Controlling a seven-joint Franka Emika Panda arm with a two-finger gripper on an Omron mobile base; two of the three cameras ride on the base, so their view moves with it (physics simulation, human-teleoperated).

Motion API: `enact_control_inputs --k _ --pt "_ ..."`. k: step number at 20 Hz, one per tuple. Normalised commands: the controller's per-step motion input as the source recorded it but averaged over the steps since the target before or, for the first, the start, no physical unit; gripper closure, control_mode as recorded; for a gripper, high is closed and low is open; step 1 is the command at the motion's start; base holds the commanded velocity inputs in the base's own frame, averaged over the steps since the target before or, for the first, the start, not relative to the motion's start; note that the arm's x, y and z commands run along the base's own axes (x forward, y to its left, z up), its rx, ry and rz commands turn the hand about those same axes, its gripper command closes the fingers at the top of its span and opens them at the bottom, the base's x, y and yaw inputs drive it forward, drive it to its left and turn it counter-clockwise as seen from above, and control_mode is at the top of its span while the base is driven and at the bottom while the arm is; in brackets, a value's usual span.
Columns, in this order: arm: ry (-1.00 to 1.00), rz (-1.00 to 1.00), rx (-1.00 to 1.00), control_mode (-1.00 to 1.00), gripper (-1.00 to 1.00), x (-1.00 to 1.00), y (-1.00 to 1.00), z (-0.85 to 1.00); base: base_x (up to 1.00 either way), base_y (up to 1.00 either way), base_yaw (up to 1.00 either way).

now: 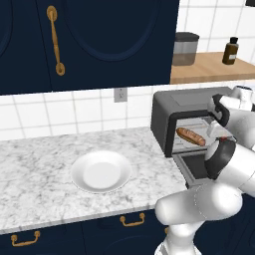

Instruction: Pick up the kebab skewer and baguette bread, and place them inside the toaster oven. Close the toaster oven door and start by setting the timer.

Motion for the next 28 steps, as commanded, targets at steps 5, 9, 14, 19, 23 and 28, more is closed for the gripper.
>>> enact_control_inputs --k 5,9,14,19,23,28 --pt "0.00 0.07 0.00 -1.00 1.00 0.21 -0.05 -0.19 0.00 0.00 0.00" --pt "0.00 0.04 0.03 -1.00 1.00 0.33 0.00 -0.26 0.00 0.00 0.00" --pt "0.00 0.04 0.05 -1.00 1.00 0.30 0.00 -0.16 0.00 0.00 0.00" --pt "0.00 0.02 0.02 -1.00 1.00 0.07 0.00 -0.22 0.00 0.00 0.00" --pt "0.00 0.00 0.00 -1.00 -1.00 -0.14 0.00 -0.12 0.00 0.00 0.00" --pt "-0.05 0.00 0.00 -1.00 -1.00 -0.06 0.00 0.08 0.00 0.00 0.00"
